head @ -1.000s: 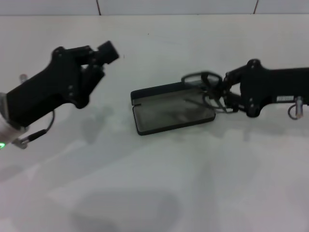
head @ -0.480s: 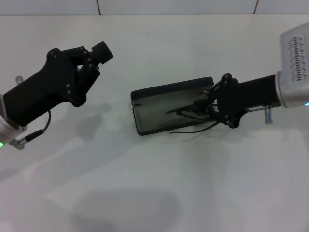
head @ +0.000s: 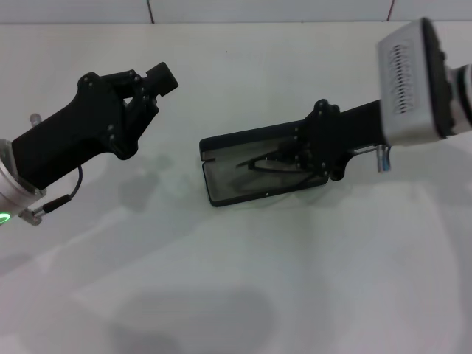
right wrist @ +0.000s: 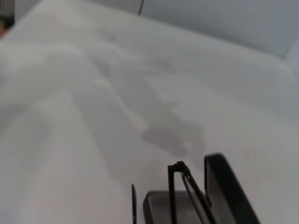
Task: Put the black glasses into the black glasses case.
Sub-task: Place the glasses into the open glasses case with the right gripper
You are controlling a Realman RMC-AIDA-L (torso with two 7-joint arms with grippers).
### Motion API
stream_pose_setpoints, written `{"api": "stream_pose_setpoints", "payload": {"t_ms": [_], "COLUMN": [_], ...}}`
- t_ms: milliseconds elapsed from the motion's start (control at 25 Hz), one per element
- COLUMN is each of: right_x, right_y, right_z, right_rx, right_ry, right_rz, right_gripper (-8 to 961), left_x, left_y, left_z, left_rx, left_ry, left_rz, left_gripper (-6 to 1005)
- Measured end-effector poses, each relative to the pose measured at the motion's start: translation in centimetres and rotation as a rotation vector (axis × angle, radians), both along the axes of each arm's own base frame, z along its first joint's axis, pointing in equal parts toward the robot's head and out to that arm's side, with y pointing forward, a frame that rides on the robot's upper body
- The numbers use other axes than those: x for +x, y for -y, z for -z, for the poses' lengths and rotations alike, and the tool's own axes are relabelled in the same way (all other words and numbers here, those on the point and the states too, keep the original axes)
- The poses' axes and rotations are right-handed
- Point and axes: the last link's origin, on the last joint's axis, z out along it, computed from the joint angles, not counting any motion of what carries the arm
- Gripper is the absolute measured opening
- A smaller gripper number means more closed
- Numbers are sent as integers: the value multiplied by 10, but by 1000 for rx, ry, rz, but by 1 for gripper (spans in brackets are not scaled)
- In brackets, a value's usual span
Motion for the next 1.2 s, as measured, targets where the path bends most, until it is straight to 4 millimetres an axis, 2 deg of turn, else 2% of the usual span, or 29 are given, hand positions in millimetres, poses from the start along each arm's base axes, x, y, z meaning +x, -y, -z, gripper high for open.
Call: {"api": "stream_pose_setpoints", "payload": {"t_ms": [240, 720, 1200], "right_x": [-6, -10, -14], "right_y": [-4, -9, -2], "right_z": [16, 25, 42], "right_rx": [37, 117, 118], "right_ry": [64, 56, 110], "right_rz": [-11, 10, -81], "right_gripper": [168, 170, 171], "left_x": [1, 2, 3], "left_y": [-1, -4, -5], "left_z": [0, 5, 7], "left_rx": [3, -10, -18], "left_ry": [-1, -15, -18], "left_rz": [0, -7, -7], "left_gripper": [14, 14, 15]}}
